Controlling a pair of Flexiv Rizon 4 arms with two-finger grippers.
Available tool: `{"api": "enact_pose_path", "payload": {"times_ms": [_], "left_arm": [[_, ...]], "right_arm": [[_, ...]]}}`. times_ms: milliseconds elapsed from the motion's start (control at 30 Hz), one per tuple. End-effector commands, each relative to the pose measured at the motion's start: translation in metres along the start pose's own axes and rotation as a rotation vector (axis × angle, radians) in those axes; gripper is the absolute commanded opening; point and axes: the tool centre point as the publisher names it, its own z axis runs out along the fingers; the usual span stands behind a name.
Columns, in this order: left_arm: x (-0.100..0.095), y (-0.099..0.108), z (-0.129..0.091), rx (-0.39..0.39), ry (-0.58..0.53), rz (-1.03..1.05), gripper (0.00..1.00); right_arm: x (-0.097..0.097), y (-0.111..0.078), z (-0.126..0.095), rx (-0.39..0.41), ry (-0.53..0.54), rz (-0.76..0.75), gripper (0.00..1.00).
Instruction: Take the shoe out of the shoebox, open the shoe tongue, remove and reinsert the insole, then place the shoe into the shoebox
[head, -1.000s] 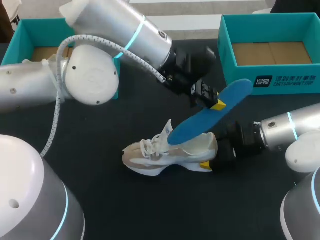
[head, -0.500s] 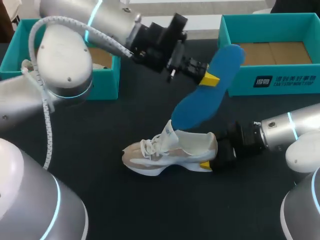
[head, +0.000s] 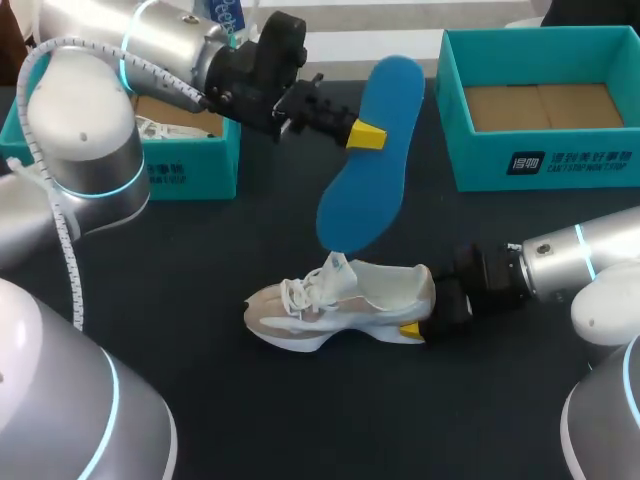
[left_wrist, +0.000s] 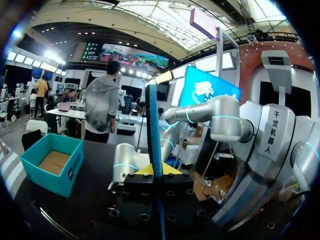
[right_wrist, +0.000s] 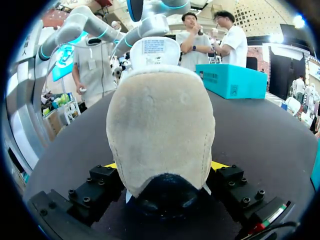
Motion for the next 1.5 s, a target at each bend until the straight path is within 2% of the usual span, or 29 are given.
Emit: {"api": "enact_pose_path", "payload": {"times_ms": [33, 600, 800, 1033, 1067, 1367, 1500], "left_arm": [[0.0, -0.001, 0.001, -0.003, -0.001, 0.0, 0.0], [0.0, -0.001, 0.001, -0.003, -0.001, 0.0, 0.0], [0.038, -0.026, 0.003, 0.11, -0.009, -0.121, 0.0], [0.067, -0.047, -0.006, 0.129, -0.11, -0.318, 0.0], [0.069, -0.049, -0.007, 0.155, -0.122, -0.355, 0.0], [0.084, -0.062, -0.009, 0.205, -0.157, -0.525, 0.0], [0.083, -0.068, -0.012, 0.22, -0.167, -0.566, 0.0]], "right_arm": [[0.0, -0.007, 0.01, 0.003, 0.0, 0.001, 0.0], [0.0, -0.007, 0.01, 0.003, 0.0, 0.001, 0.0], [0.0, -0.007, 0.01, 0.003, 0.0, 0.001, 0.0], [0.0, -0.007, 0.01, 0.003, 0.0, 0.001, 0.0], [0.0, -0.007, 0.01, 0.003, 0.0, 0.001, 0.0], [0.0, -0.007, 0.01, 0.003, 0.0, 0.001, 0.0], [0.0, -0.007, 0.01, 0.003, 0.0, 0.001, 0.0]]}}
